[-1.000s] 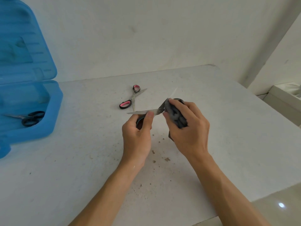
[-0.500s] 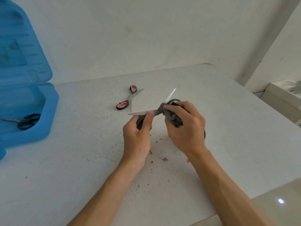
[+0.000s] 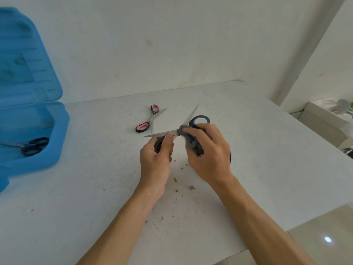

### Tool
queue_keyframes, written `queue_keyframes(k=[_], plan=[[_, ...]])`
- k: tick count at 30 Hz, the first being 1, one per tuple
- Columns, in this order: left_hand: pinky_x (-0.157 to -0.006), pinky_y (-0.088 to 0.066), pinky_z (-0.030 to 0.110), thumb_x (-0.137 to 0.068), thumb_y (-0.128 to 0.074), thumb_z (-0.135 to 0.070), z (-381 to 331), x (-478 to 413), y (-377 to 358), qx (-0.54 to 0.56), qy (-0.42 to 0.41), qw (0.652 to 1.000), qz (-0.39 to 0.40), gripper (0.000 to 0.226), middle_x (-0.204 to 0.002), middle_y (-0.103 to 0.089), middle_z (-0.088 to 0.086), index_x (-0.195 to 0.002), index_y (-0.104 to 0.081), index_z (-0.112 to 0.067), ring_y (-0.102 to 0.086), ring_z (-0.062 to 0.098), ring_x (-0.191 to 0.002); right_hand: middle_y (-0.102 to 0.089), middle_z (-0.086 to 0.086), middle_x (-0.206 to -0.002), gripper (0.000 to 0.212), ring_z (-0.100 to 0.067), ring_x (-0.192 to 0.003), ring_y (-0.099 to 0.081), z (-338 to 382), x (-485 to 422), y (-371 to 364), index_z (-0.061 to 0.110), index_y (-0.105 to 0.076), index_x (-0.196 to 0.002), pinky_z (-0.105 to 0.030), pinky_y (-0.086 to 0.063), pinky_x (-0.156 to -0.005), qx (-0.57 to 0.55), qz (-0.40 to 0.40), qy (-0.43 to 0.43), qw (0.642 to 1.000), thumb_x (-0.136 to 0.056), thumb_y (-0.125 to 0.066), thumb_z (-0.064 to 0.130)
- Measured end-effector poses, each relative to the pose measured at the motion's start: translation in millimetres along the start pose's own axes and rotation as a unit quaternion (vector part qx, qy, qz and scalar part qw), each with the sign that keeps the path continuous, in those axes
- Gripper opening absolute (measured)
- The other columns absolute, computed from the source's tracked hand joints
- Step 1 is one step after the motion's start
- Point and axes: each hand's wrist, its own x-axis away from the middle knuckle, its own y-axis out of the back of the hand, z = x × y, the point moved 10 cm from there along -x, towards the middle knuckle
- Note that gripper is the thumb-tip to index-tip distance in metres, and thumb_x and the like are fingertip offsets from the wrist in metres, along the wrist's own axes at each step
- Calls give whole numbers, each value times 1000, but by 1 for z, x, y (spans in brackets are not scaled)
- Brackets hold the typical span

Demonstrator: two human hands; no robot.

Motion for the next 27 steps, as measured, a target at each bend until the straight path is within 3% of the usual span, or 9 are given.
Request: queue_keyframes(k=[2,6,9,13,18,23,27], plan=[[-56,-40,21,-101,-60,-34,-2,-1,1,1,-4,1000,-2,32,-66,-48,-4,-86,-63,-6,-40,5,-59,-70,-7,-96,13,-20,-81,-67,-20,-4,15,6,-79,-97,-29,-54,-64,26,-46,-52,997,-86,-74,0],[-55,-40,19,-102,-59,-34,-1,0,-4,-10,3,1000,1,30,-64,-46,-6,-84,-64,-10,-39,4,-56,-67,0,-93,19,-14,-78,-62,-55,1,22,12,-78,-96,-28,-50,-64,43,-47,-165,984,-82,-74,-1],[-56,-39,22,-102,-60,-33,-1,-1,-3,-10,-1,1000,1,30,-65,-47,-4,-83,-63,-10,-39,6,-58,-68,-1,-94,16,-13,-75,-62,-42,-2,16,10,-79,-99,-22,-50,-64,20,-28,-127,991,-86,-75,2],[-59,-40,27,-101,-61,-31,-3,-1,-1,-27,-15,1000,3,24,-69,-52,-1,-84,-67,-16,-43,12,-63,-69,-3,-96,13,-17,-79,-66,-17,-1,-8,9,-80,-102,-29,-54,-64,-19,43,-52,998,-91,-74,8],[-53,-37,25,-102,-59,-33,-5,-2,-3,-44,-23,999,11,27,-64,-47,-3,-83,-65,-13,-39,9,-56,-68,1,-92,13,-12,-73,-61,-70,-2,20,14,-79,-97,-32,-52,-63,33,-28,-191,981,-85,-78,9],[-57,-37,30,-102,-59,-32,-7,-1,0,-47,-33,998,8,24,-73,-48,6,-87,-67,-15,-39,18,-64,-68,-2,-91,12,-17,-72,-64,-39,-1,3,10,-79,-98,-25,-50,-60,-3,15,-106,994,-87,-76,7],[-50,-34,22,-102,-59,-32,-13,-3,8,-86,-73,994,11,31,-61,-44,-3,-80,-60,-10,-37,15,-56,-68,1,-93,12,-13,-76,-64,-70,-4,19,14,-78,-97,-26,-52,-66,10,-21,-204,979,-86,-76,8]])
